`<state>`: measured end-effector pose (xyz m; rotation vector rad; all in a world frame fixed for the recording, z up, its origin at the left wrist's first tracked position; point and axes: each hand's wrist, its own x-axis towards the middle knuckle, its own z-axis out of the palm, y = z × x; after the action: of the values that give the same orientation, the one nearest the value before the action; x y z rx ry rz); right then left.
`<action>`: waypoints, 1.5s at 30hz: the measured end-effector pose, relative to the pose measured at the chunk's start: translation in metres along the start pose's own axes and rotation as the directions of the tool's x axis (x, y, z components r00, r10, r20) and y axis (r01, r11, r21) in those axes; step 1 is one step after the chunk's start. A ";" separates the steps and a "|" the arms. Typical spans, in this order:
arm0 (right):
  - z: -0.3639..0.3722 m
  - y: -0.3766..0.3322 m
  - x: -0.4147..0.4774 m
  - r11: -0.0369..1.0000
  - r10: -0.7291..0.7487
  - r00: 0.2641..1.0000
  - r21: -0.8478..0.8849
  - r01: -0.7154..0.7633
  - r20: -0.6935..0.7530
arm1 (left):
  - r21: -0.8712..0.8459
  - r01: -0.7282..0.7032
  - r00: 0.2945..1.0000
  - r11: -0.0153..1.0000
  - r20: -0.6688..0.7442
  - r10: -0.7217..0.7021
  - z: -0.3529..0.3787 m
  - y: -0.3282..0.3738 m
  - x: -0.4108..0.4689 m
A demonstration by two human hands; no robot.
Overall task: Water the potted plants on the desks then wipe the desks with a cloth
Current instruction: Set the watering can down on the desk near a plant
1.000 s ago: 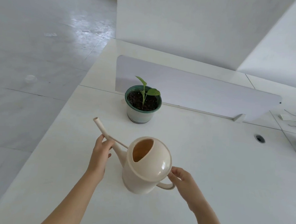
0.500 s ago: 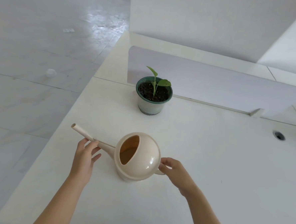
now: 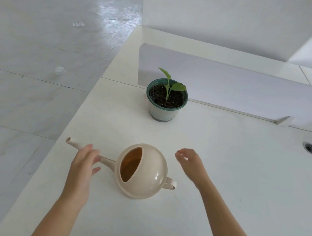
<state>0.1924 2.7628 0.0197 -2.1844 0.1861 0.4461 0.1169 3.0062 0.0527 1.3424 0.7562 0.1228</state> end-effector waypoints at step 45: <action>0.013 -0.057 0.158 0.891 0.057 0.895 0.428 0.155 -0.443 | -0.111 0.074 0.906 0.991 0.424 -0.020 0.182 0.035 0.185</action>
<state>0.3522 2.8118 -0.0053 -1.7845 0.4376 -0.1369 0.3704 2.9558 0.0123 1.1750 0.4043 -0.1556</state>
